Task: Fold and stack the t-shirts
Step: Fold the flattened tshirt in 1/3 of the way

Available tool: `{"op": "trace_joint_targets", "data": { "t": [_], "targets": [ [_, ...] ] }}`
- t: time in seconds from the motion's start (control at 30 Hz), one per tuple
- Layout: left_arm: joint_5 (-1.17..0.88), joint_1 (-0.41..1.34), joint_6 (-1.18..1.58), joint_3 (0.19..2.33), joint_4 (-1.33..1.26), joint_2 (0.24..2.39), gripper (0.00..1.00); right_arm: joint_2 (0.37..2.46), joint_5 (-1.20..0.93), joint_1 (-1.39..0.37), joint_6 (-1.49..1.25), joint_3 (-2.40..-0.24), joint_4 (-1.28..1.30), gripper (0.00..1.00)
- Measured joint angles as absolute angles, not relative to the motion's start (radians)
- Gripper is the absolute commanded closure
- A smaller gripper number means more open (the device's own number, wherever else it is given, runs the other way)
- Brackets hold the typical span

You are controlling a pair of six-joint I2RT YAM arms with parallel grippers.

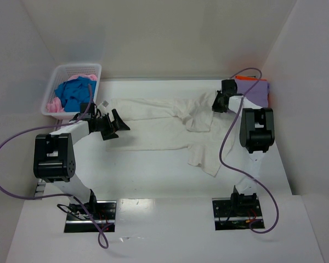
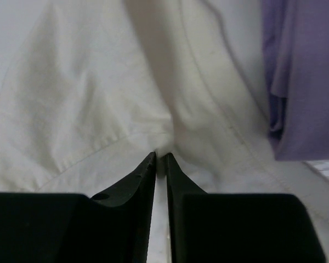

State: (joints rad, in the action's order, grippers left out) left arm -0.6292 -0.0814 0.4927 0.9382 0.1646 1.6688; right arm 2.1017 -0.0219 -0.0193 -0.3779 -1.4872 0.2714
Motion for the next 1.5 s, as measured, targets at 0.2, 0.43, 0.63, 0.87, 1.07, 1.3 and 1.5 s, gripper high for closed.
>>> {"op": "trace_joint_targets", "data": {
  "t": [0.2,0.43,0.63,0.87,1.07,1.3,1.5],
  "targets": [
    [-0.625,-0.076,0.492,0.938,0.165,1.676,0.0,2.102,0.033,0.029,-0.381,-1.487,0.271,0.84],
    [-0.625,-0.072,0.492,0.938,0.166,1.68,0.0,2.101,0.031,0.086,-0.38,-1.487,0.269,0.83],
    [-0.625,-0.072,0.492,0.938,0.167,1.684,0.0,2.101,-0.077,0.083,-0.377,-1.486,0.262,0.51],
    [-0.623,-0.067,0.492,0.938,0.17,1.688,0.0,2.089,-0.219,0.083,-0.373,-1.454,0.216,0.47],
    [-0.623,-0.064,0.492,0.938,0.171,1.688,0.0,2.089,-0.298,0.083,-0.381,-1.453,0.197,0.51],
    [-0.623,-0.064,0.492,0.939,0.171,1.688,0.0,2.091,-0.331,0.083,-0.397,-1.453,0.193,0.51],
    [-0.623,-0.064,0.492,0.942,0.172,1.689,0.0,2.103,-0.308,0.083,-0.396,-1.453,0.203,0.43]
  ]
}}
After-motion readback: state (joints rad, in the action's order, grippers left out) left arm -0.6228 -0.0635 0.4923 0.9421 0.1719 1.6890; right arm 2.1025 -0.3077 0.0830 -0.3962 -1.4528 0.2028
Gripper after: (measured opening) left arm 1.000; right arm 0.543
